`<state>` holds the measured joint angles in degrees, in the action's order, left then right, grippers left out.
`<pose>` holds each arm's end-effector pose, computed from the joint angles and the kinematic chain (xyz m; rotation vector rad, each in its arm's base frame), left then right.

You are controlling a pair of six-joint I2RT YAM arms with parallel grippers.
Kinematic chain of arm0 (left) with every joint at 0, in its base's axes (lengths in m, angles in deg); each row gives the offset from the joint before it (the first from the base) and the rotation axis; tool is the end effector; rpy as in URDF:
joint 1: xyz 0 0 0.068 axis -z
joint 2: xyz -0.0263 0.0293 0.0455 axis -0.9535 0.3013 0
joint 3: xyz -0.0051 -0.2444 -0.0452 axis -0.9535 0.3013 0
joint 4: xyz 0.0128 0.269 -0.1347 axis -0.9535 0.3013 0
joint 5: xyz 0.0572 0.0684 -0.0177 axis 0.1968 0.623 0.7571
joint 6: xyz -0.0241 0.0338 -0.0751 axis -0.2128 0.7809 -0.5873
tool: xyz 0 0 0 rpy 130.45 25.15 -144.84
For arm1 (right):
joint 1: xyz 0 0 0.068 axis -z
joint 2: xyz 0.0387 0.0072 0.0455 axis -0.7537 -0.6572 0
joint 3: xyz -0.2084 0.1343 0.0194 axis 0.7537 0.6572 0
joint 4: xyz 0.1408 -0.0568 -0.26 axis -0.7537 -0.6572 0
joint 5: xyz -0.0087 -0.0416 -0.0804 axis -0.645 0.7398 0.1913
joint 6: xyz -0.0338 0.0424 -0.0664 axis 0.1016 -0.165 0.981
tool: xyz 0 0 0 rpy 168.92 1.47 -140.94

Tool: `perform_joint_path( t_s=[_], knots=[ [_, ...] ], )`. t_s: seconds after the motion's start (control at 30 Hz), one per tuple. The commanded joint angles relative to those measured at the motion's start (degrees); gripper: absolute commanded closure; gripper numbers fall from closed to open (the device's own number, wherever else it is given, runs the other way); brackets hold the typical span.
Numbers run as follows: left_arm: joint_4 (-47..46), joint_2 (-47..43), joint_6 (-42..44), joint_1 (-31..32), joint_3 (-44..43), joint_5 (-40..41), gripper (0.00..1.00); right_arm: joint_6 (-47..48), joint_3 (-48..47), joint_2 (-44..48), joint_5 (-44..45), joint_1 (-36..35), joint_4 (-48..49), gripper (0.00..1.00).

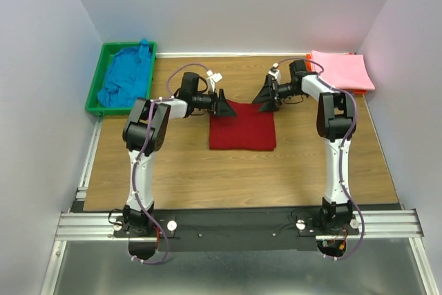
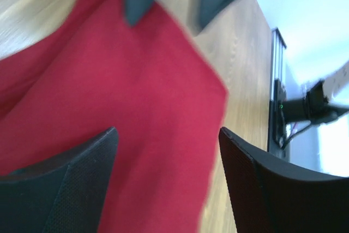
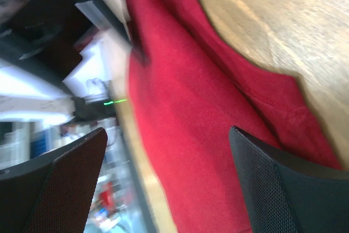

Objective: Fold and stack the t-shirts
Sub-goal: Fold the tshirt

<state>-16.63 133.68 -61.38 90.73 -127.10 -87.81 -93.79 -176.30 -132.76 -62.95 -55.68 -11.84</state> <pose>0.4414 -0.2158 0.0946 0.5976 2.0766 -1.5605 0.4991 0.1281 0.0806 -0.3122 2.4603 1.6019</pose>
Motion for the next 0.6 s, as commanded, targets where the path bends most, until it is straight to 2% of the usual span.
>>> perform_joint_path(
  t_s=[0.0,0.1,0.2,0.3,0.33,0.37,0.47,0.5,0.57],
  knots=[
    [-8.27,6.32,-9.00,-3.84,-1.89,1.35,0.22,1.37,-4.46,-4.72,1.06,2.71,-0.65,0.00],
    [-13.89,11.85,-16.02,-6.30,-1.37,0.22,0.24,1.45,-4.03,-8.31,1.49,3.60,-0.57,0.00],
    [-20.84,11.26,-21.31,-7.01,1.97,-1.45,0.27,0.05,-3.85,-9.90,-0.61,4.82,-0.65,0.00],
    [-21.12,5.49,-18.43,-6.84,4.96,-3.21,0.22,-0.57,-3.85,-7.54,-1.58,5.71,-0.74,0.00],
    [-20.68,3.62,-17.03,-6.92,6.01,-3.91,0.15,-0.57,-3.33,-4.05,-1.93,5.71,-0.74,0.00],
    [-19.29,1.52,-12.75,-6.92,6.37,-4.35,0.14,-1.09,-2.80,-2.10,-2.20,5.71,-0.66,0.00],
    [-2.01,-7.27,1.75,-6.66,4.53,-1.04,0.11,-1.88,-1.13,4.32,-2.55,5.62,-0.65,0.00],
    [6.39,-11.47,12.67,-6.05,3.39,2.55,0.11,-1.80,0.79,9.30,-0.20,5.71,-0.57,0.00],
    [11.99,-15.45,21.44,-5.17,3.47,7.13,0.11,-0.92,3.34,14.42,3.84,5.71,-0.57,0.00]
  ],
)
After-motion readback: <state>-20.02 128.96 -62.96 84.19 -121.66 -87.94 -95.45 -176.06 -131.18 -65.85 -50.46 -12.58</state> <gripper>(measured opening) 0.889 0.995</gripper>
